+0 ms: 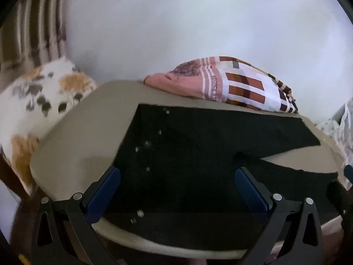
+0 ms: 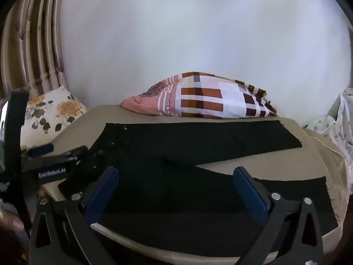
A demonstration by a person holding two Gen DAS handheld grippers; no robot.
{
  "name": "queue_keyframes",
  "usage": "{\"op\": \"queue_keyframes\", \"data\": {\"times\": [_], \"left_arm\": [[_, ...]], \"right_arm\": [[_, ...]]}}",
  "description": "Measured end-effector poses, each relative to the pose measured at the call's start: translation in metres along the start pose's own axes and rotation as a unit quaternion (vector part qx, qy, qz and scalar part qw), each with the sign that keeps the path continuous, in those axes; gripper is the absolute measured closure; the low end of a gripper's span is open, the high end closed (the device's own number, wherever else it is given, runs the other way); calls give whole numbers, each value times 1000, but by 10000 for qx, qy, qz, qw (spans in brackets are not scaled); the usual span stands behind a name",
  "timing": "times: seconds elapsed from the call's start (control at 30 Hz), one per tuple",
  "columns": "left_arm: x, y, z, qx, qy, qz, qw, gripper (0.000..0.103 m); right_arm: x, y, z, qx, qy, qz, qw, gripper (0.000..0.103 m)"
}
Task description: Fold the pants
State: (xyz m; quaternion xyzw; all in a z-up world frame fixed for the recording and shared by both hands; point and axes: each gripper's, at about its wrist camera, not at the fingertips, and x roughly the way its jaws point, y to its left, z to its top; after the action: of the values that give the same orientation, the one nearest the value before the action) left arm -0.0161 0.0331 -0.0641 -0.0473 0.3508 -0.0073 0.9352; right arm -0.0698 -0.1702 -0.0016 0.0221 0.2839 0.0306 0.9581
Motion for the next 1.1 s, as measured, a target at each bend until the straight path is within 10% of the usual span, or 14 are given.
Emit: {"op": "queue_keyframes", "data": {"times": [0.27,0.6,0.73,0.83,1.1], "left_arm": [[2,-17,-42,470,859,206,9950,0],[-16,-14,-49,327,866,51,9957,0],[-9,-8,-53,12,1189,-849,9893,0],[1,7,-52,-451,1449,-2006,9679,0],[31,72,41,-577,562,-1540,9848,0]], "right_arm": [[12,-9,3,238,195,107,9995,0],[12,-12,1,348,254,148,9990,0],[13,-12,1,320,254,139,9991,0],[13,-11,-2,320,287,135,9990,0],[25,-4,-2,217,454,93,9987,0]]}}
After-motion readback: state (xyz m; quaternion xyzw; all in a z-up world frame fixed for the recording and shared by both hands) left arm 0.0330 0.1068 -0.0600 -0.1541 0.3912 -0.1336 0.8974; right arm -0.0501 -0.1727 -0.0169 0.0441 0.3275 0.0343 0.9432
